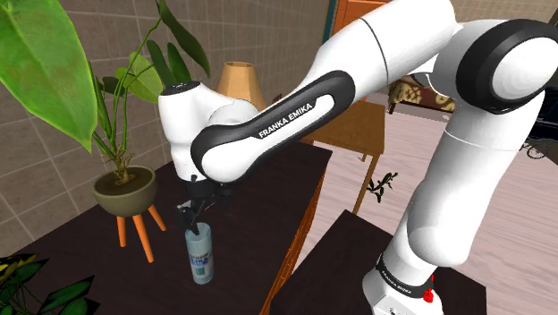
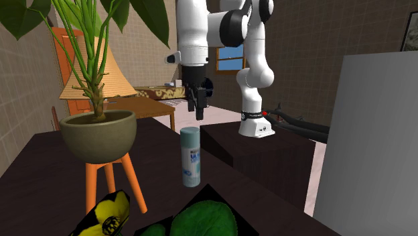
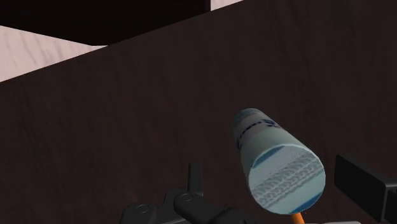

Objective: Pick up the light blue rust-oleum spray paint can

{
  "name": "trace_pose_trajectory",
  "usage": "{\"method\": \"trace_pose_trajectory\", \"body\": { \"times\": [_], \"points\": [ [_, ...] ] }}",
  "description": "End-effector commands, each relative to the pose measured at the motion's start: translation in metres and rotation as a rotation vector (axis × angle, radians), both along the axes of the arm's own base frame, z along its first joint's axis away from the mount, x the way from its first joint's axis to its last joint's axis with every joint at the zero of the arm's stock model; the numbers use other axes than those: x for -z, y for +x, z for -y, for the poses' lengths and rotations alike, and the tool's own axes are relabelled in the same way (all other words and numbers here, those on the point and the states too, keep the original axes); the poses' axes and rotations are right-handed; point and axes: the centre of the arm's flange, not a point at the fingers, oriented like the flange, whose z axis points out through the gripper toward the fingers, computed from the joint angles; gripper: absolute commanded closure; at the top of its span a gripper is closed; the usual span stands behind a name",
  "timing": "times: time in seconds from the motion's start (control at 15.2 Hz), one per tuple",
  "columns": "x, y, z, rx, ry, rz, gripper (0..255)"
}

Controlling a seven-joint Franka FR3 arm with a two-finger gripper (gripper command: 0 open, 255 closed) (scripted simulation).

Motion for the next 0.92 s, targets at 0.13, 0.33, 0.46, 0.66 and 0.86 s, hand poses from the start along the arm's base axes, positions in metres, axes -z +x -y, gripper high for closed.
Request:
{"method": "trace_pose_trajectory", "body": {
  "times": [0.13, 0.33, 0.46, 0.66, 0.86],
  "points": [
    [0.024, 0.015, -0.026, 0.000, -0.013, 0.011, 0],
    [0.040, 0.015, -0.026, 0.000, -0.013, 0.011, 0],
    [0.050, 0.015, -0.026, 0.000, -0.013, 0.011, 0],
    [0.059, 0.015, -0.026, 0.000, -0.013, 0.011, 0],
    [0.058, 0.014, -0.026, 0.000, -0.013, 0.011, 255]
  ]
}}
